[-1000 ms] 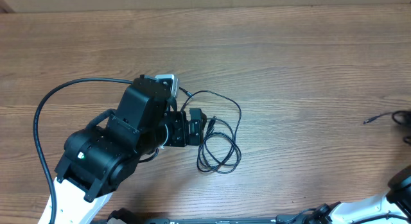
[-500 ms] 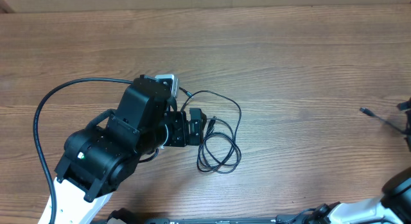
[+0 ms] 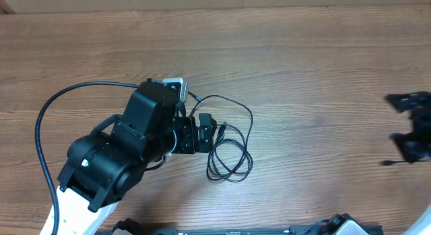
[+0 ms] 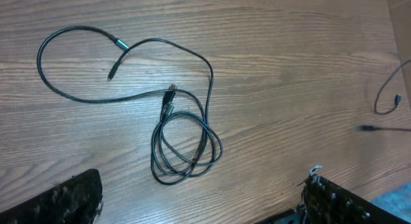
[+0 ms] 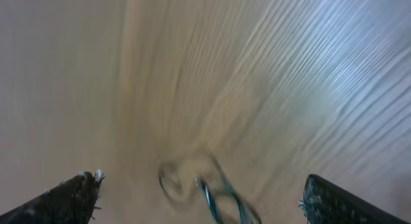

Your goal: Untangle cables

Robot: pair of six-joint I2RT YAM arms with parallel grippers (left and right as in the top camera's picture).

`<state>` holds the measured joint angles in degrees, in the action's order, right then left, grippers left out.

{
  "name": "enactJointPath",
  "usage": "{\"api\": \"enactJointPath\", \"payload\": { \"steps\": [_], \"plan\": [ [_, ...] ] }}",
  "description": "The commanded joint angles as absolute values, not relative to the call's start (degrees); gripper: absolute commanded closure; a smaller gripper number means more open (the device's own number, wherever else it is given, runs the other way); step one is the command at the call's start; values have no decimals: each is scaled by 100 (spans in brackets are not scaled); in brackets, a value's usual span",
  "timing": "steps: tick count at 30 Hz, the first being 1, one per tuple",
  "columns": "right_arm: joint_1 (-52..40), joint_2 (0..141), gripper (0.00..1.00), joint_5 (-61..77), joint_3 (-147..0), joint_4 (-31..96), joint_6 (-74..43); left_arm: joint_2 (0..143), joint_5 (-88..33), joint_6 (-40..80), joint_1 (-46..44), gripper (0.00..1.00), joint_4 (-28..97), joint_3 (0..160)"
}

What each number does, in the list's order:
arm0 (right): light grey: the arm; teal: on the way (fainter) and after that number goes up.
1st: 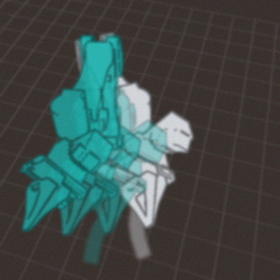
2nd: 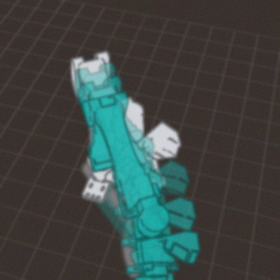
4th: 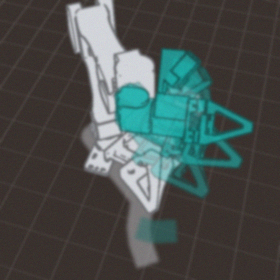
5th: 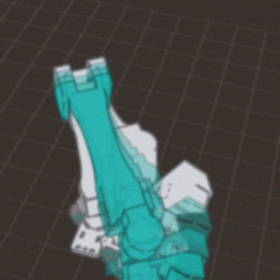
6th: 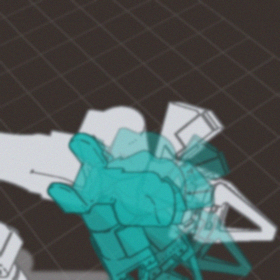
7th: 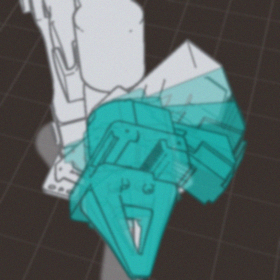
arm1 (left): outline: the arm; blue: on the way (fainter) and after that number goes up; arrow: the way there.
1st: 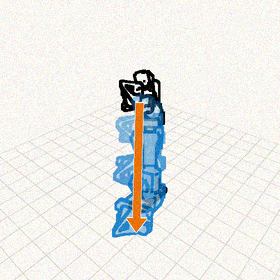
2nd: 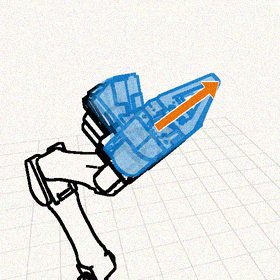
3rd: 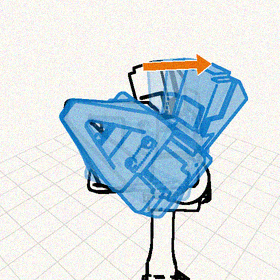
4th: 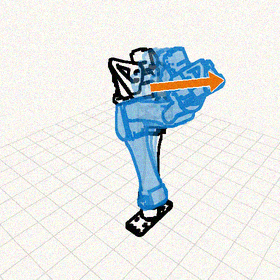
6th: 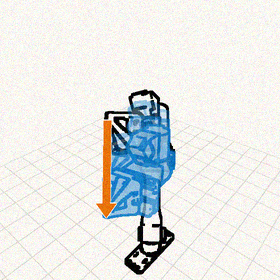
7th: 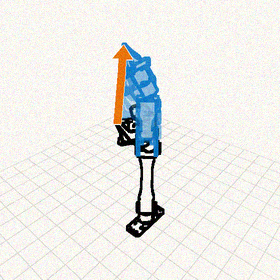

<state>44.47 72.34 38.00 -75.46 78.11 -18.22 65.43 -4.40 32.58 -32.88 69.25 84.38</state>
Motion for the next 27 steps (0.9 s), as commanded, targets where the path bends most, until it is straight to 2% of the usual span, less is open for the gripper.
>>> {"api": "enactJointPath", "payload": {
  "steps": [1, 9, 17, 27],
  "plan": [
    [3726, 6731, 0, 4062, -7605, 8165, -1011, 6525, -386, 3190, -3264, 1, 6919, 8523],
    [2635, 5981, 0, 4125, -7599, 8049, -1039, 6525, -386, 3190, -3264, 0, 6919, 8525],
    [1811, 5874, 0, 4141, -7402, 8023, -1118, 6525, -386, 3190, -3264, 0, 6919, 8525],
    [746, 6101, 0, 4473, -6154, 6820, -2412, 6525, -386, 3190, -3264, 0, 6919, 8523]
  ]
}}
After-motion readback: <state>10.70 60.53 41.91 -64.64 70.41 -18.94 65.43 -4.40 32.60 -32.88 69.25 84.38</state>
